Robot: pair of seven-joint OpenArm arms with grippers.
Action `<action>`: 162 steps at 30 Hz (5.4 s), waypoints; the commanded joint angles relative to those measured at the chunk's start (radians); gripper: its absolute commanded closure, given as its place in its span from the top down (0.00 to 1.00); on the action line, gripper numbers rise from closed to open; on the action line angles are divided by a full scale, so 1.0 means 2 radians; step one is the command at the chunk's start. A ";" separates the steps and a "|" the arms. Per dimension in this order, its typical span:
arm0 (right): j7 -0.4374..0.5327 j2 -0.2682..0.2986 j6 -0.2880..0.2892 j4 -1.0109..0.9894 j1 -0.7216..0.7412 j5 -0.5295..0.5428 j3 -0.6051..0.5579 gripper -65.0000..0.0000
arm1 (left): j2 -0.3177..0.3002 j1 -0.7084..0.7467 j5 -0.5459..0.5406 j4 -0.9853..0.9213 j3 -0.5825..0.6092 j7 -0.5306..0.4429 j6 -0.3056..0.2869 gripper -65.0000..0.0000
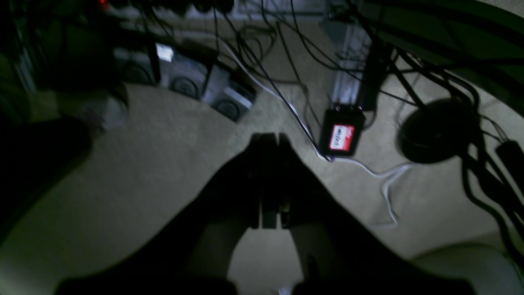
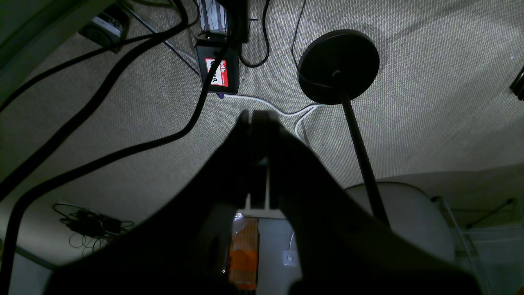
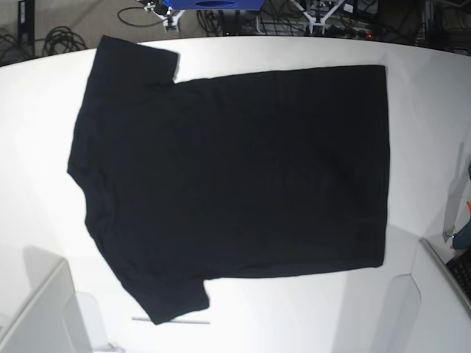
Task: Fold the T-shirt properly
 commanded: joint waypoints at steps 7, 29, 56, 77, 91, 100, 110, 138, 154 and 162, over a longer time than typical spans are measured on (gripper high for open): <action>-0.002 0.000 -0.003 0.001 -0.002 0.002 -0.001 0.16 | -0.003 0.013 -0.003 -0.001 -0.005 -0.019 0.002 0.00; -0.001 0.000 -0.003 0.001 -0.003 0.002 -0.001 0.42 | -0.003 0.025 0.002 -0.002 0.001 -0.107 0.001 0.00; -0.027 0.036 -0.006 0.451 -0.310 0.124 0.017 0.00 | -0.092 0.307 -0.004 0.322 0.007 -0.111 0.002 0.00; -0.063 0.000 -0.003 0.943 -0.382 0.185 0.183 0.16 | -0.094 0.492 -0.108 0.790 -0.198 -0.107 0.001 0.02; -0.265 0.057 0.129 0.842 -0.250 0.404 0.312 0.71 | -0.131 0.430 -0.285 0.726 -0.198 -0.104 -0.117 0.77; -0.271 0.058 0.184 0.761 -0.245 0.403 0.309 0.63 | -0.128 0.383 -0.329 0.721 -0.259 0.041 -0.161 0.83; -0.269 0.054 0.217 0.754 -0.265 0.403 0.282 0.32 | -0.104 0.329 -0.329 0.715 -0.259 0.120 -0.206 0.82; -0.268 0.054 0.218 0.823 -0.294 0.404 0.282 0.00 | -0.091 0.282 -0.328 0.726 -0.280 0.225 -0.206 0.00; -0.359 0.043 0.217 0.938 -0.247 0.404 0.282 0.00 | -0.087 0.266 -0.333 0.831 -0.368 0.374 -0.208 0.00; -0.465 0.043 0.178 0.935 -0.114 0.403 0.278 0.00 | -0.075 0.191 -0.337 0.829 -0.372 0.446 -0.206 0.00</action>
